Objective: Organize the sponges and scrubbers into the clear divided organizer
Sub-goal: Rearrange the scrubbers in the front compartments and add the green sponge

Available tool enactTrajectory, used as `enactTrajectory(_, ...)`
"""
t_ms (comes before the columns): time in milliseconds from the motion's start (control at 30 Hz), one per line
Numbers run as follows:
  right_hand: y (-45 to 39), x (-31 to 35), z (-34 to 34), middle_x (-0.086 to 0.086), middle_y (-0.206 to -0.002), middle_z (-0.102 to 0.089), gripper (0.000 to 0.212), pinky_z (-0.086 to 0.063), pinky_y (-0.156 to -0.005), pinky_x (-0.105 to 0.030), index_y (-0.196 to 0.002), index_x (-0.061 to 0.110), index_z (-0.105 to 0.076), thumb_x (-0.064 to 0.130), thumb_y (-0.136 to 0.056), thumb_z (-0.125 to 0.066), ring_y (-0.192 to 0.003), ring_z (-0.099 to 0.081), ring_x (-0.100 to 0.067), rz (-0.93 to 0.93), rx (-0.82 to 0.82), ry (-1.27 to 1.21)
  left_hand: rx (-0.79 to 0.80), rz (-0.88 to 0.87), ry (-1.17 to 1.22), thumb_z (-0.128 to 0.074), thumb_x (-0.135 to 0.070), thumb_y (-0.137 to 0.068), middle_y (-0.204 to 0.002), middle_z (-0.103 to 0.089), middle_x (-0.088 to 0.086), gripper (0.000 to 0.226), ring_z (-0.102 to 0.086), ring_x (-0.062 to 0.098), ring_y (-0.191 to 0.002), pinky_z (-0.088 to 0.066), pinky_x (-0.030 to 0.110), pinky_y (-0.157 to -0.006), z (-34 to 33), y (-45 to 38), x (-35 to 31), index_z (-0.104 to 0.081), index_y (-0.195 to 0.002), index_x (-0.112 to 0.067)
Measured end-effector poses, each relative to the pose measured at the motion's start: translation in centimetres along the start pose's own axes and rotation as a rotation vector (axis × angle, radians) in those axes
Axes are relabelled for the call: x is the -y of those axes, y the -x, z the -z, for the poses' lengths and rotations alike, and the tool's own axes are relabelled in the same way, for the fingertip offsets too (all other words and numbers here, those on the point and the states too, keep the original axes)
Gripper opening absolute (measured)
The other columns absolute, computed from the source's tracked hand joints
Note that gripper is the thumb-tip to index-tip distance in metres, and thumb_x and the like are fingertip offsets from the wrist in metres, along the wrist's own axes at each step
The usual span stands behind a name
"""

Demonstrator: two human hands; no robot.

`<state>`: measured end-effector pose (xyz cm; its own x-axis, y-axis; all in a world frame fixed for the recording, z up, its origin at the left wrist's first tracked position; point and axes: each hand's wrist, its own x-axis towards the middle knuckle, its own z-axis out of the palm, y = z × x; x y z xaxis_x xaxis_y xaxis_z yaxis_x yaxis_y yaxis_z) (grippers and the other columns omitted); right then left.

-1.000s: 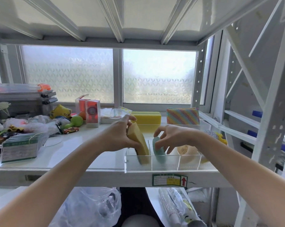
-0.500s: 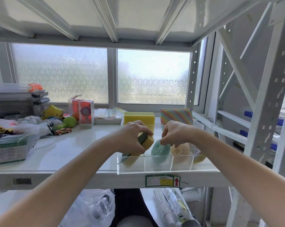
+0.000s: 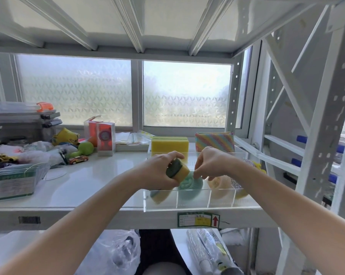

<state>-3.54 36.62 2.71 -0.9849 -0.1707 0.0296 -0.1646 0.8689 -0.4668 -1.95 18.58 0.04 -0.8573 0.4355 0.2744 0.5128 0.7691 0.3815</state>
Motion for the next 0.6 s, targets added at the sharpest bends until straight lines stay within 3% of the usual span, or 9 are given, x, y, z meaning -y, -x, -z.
enactTrajectory(367,-0.04,-0.32,0.01,-0.015,-0.090,-0.073,0.030,-0.057,-0.058,-0.022,-0.096,-0.002,-0.073,0.020,-0.075,-0.074,-0.066,-0.064,-0.014,-0.006,-0.025,0.008,-0.003,-0.005,0.055,-0.076,-0.027,-0.071,-0.114,-0.050,-0.006,0.077,-0.052,0.018,-0.113,-0.045,0.034,-0.100,-0.03,-0.27,0.43,-0.036,-0.137,-0.028)
enactTrajectory(600,-0.09,-0.33,-0.54,-0.013,-0.094,-0.071,0.036,-0.060,-0.069,-0.031,-0.098,0.001,-0.071,0.029,-0.075,-0.075,-0.073,-0.065,-0.018,0.004,-0.031,0.040,-0.001,-0.017,0.041,-0.075,-0.029,-0.072,-0.117,-0.050,-0.006,0.076,-0.051,0.017,-0.114,-0.045,0.032,-0.099,-0.26,-0.55,0.61,-0.036,-0.137,-0.028)
